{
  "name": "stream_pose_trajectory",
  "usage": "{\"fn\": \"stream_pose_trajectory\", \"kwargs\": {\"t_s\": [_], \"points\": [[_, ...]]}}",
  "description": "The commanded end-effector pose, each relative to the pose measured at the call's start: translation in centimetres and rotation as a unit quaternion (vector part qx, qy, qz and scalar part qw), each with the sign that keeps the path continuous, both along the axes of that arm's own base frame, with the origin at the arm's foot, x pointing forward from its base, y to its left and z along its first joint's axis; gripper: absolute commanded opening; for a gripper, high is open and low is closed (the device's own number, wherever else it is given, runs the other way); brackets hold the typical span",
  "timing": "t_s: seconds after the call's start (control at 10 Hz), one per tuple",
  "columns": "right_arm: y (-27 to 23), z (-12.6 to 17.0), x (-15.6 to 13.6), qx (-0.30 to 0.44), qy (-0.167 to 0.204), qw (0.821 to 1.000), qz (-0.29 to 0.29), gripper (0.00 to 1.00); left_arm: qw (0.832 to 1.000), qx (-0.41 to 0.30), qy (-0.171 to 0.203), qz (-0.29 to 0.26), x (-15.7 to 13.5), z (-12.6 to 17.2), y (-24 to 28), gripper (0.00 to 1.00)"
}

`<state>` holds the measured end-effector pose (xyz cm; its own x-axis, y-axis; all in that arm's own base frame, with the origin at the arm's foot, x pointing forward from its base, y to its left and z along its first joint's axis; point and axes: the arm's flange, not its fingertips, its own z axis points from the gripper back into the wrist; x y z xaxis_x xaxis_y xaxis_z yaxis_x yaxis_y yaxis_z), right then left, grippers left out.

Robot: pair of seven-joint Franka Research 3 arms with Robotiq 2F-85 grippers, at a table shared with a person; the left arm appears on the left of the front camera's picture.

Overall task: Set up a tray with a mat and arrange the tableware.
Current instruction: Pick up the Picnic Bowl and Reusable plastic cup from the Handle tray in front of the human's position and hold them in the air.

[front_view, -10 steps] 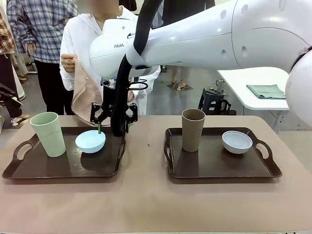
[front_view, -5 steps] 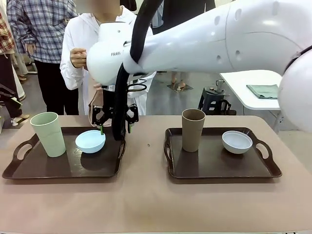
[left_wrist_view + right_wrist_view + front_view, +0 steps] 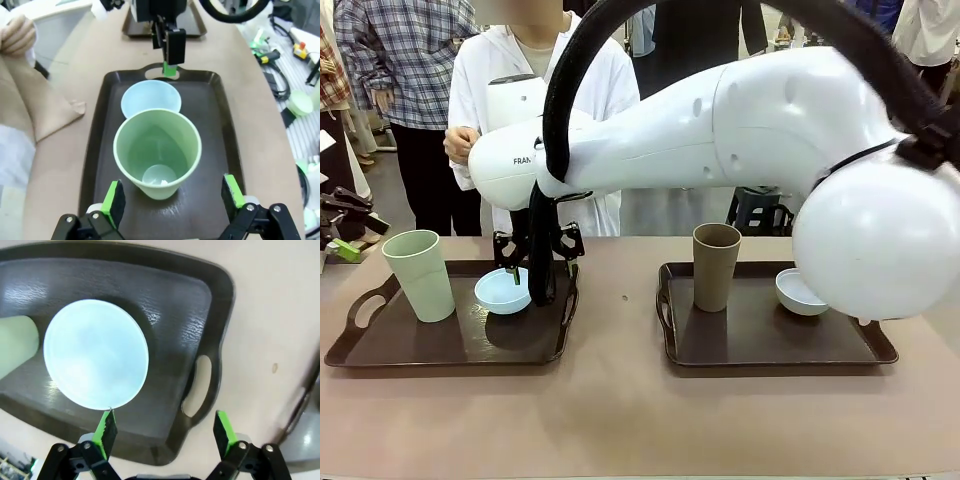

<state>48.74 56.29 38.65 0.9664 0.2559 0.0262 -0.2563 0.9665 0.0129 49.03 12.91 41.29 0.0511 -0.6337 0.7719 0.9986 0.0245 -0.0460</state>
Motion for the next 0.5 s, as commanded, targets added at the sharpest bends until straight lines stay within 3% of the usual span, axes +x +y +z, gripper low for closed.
{"fn": "stream_pose_trajectory", "kwargs": {"t_s": [0.0,0.4], "points": [[0.7,0.3,1.2,-0.003,-0.007,1.0,0.013,1.0,1.0,0.0,-0.021,0.013,0.3,-1.2,-0.9,1.0],[0.3,-0.4,1.4,0.005,-0.004,1.0,0.008,1.0,0.999,-0.004,-0.017,-0.035,2.6,-3.5,0.2,1.0]]}}
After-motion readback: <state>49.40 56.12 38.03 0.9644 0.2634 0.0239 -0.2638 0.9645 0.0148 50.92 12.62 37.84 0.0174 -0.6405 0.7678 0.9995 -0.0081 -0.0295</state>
